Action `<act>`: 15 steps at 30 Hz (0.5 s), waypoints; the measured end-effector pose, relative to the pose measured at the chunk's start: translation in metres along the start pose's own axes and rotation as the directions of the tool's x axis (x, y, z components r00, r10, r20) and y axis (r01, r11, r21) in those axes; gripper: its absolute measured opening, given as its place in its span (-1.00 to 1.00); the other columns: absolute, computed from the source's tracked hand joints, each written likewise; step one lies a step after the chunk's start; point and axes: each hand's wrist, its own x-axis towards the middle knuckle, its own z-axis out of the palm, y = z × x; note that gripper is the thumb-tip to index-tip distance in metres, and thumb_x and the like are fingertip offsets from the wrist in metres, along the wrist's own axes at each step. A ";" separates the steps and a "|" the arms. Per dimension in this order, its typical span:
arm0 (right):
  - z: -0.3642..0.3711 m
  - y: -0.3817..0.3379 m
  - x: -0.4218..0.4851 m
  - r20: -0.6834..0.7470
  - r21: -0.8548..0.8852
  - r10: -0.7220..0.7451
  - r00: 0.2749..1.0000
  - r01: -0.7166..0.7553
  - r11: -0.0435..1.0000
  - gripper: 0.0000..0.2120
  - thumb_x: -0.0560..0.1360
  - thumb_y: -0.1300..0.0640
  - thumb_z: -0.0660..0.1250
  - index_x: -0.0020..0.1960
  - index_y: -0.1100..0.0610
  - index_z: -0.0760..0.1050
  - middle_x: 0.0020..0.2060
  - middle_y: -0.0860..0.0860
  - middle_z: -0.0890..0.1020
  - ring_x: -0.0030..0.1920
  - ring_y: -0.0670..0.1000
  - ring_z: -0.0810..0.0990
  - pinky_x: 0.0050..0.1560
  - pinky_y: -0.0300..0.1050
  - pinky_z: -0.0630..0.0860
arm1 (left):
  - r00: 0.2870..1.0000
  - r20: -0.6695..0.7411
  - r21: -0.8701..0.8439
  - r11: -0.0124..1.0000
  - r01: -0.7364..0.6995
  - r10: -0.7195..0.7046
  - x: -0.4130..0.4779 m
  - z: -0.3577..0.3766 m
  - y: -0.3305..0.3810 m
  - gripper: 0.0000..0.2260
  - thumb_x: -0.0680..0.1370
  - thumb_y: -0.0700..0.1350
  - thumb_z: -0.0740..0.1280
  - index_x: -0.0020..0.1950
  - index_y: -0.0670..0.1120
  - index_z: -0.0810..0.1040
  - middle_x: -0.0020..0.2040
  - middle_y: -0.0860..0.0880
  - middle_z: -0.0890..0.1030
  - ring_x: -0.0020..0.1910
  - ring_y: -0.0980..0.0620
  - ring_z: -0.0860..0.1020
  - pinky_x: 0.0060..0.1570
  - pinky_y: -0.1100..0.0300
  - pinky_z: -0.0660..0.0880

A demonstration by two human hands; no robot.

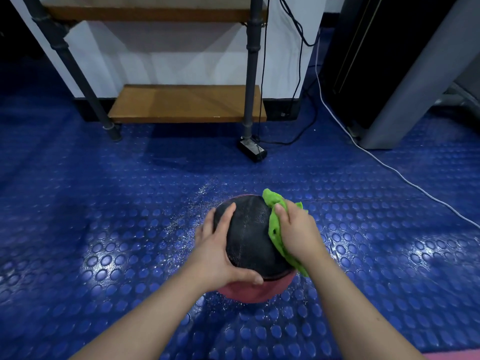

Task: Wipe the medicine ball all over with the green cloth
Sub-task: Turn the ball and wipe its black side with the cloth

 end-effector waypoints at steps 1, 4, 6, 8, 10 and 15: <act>0.000 -0.002 -0.008 -0.015 0.001 -0.066 0.998 0.066 0.998 -0.70 0.66 0.01 0.07 0.29 0.00 0.48 -0.05 -0.10 0.54 0.07 0.00 0.47 -0.05 -0.18 0.28 | 1.000 0.014 0.027 0.999 -0.017 0.016 0.001 0.000 0.001 0.33 0.01 0.30 0.64 0.48 0.43 -0.27 0.55 0.16 -0.30 0.57 -0.09 -0.16 0.53 -0.13 0.09; 0.011 -0.001 -0.033 -0.064 -0.007 -0.249 0.967 0.249 0.969 -0.64 0.65 0.04 0.08 0.43 -0.03 0.38 0.39 -0.09 0.42 0.43 -0.09 0.29 0.38 -0.30 0.12 | 0.998 0.045 0.072 0.996 -0.048 0.045 0.006 -0.002 0.001 0.33 0.01 0.29 0.64 0.47 0.43 -0.28 0.56 0.14 -0.28 0.57 -0.13 -0.16 0.53 -0.13 0.08; 0.020 0.001 -0.044 -0.033 -0.070 -0.346 0.938 0.343 0.937 -0.60 0.64 -0.04 0.04 0.44 -0.03 0.36 0.46 -0.11 0.29 0.50 -0.12 0.15 0.48 -0.22 0.00 | 0.998 0.041 0.072 0.996 -0.053 0.050 0.009 -0.004 0.002 0.33 0.02 0.26 0.65 0.49 0.41 -0.26 0.57 0.10 -0.26 0.57 -0.15 -0.13 0.53 -0.12 0.09; 0.029 0.005 -0.047 0.026 -0.150 -0.395 0.918 0.394 0.907 -0.51 0.59 -0.12 -0.03 0.46 -0.01 0.33 0.47 -0.12 0.22 0.51 -0.12 0.09 0.52 -0.10 0.00 | 0.998 0.033 0.065 0.996 -0.057 0.055 0.009 -0.005 0.002 0.31 0.05 0.24 0.64 0.50 0.40 -0.25 0.58 0.05 -0.24 0.57 -0.18 -0.09 0.52 -0.12 0.10; 0.031 0.006 -0.038 0.018 -0.218 -0.413 0.911 0.407 0.887 -0.45 0.56 -0.13 -0.06 0.46 0.03 0.34 0.47 -0.04 0.27 0.51 -0.03 0.16 0.51 0.01 0.08 | 0.998 0.033 0.072 0.996 -0.060 0.058 0.009 -0.004 0.001 0.32 0.03 0.26 0.63 0.49 0.41 -0.26 0.59 0.05 -0.25 0.57 -0.19 -0.11 0.52 -0.14 0.09; 0.010 -0.005 0.004 0.030 -0.108 -0.193 0.981 0.195 0.975 -0.61 0.65 -0.02 0.07 0.39 0.11 0.42 0.34 0.09 0.50 0.38 0.09 0.40 0.35 -0.09 0.27 | 0.997 0.041 0.096 0.993 -0.071 0.067 0.008 -0.005 0.002 0.33 0.03 0.29 0.65 0.51 0.38 -0.25 0.58 0.09 -0.28 0.57 -0.15 -0.16 0.54 -0.13 0.04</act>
